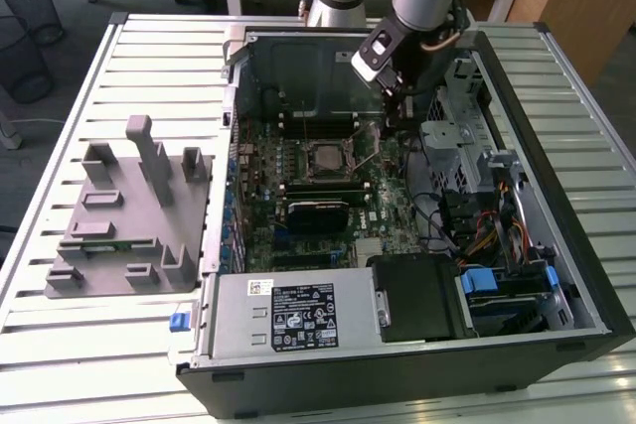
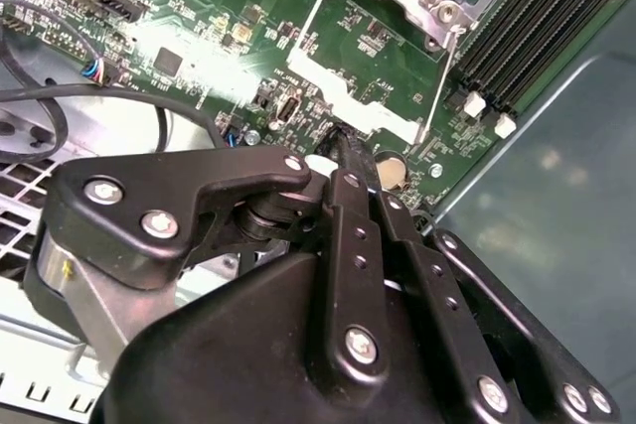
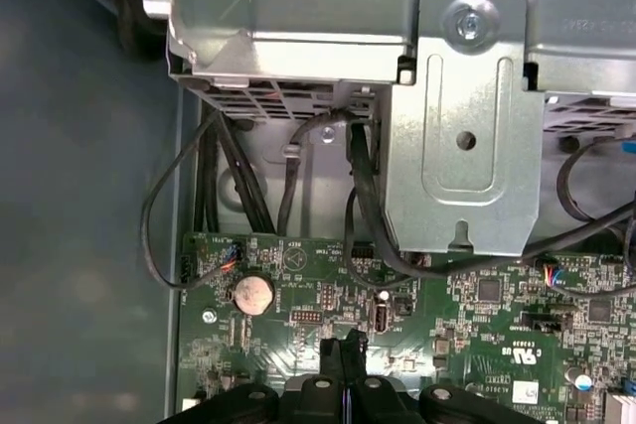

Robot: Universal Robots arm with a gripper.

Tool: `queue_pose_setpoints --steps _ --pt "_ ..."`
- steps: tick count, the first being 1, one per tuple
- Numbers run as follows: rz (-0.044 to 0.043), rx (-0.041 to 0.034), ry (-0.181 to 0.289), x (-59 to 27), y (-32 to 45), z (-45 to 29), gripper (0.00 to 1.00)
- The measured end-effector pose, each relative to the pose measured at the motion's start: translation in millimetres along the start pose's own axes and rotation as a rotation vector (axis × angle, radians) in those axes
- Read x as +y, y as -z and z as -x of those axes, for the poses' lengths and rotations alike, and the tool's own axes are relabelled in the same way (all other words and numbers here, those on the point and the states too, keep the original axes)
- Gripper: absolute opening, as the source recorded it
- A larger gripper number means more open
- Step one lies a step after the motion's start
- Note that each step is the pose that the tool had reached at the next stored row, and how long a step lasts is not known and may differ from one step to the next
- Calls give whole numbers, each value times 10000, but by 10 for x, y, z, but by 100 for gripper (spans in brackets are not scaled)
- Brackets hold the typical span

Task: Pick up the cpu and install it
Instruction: 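Close the cpu cover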

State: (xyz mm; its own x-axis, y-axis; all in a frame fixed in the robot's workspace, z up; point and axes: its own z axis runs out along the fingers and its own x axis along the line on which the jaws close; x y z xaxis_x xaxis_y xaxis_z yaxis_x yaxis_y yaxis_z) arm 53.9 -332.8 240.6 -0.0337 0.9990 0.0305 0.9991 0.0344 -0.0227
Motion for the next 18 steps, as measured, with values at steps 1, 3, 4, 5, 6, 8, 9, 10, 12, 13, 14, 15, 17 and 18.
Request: queue_pose_setpoints --steps 1,3,4,5,6,8,9,10,12,13,14,15,17,18 --pt "-1 0 1 -13 0 0 11" --pt "0 2 2 -39 -1 -1 11" --pt "-1 3 2 -54 -2 -2 11" --pt "0 4 2 -67 -3 -2 11" --pt "0 5 2 -79 -4 -2 11" --pt "0 4 1 -98 -6 -3 11" --pt "0 3 2 -106 -6 -3 11" --pt "-1 2 2 -112 -7 -3 11" --pt "-1 3 2 -128 -10 -4 11" --pt "-1 3 2 -135 -12 -4 11" --pt "0 3 2 -144 -13 -4 11" --pt "-1 2 2 -153 -15 -5 11" --pt "0 3 2 -175 -19 -6 11" --pt "-1 2 3 -186 -21 -6 11"
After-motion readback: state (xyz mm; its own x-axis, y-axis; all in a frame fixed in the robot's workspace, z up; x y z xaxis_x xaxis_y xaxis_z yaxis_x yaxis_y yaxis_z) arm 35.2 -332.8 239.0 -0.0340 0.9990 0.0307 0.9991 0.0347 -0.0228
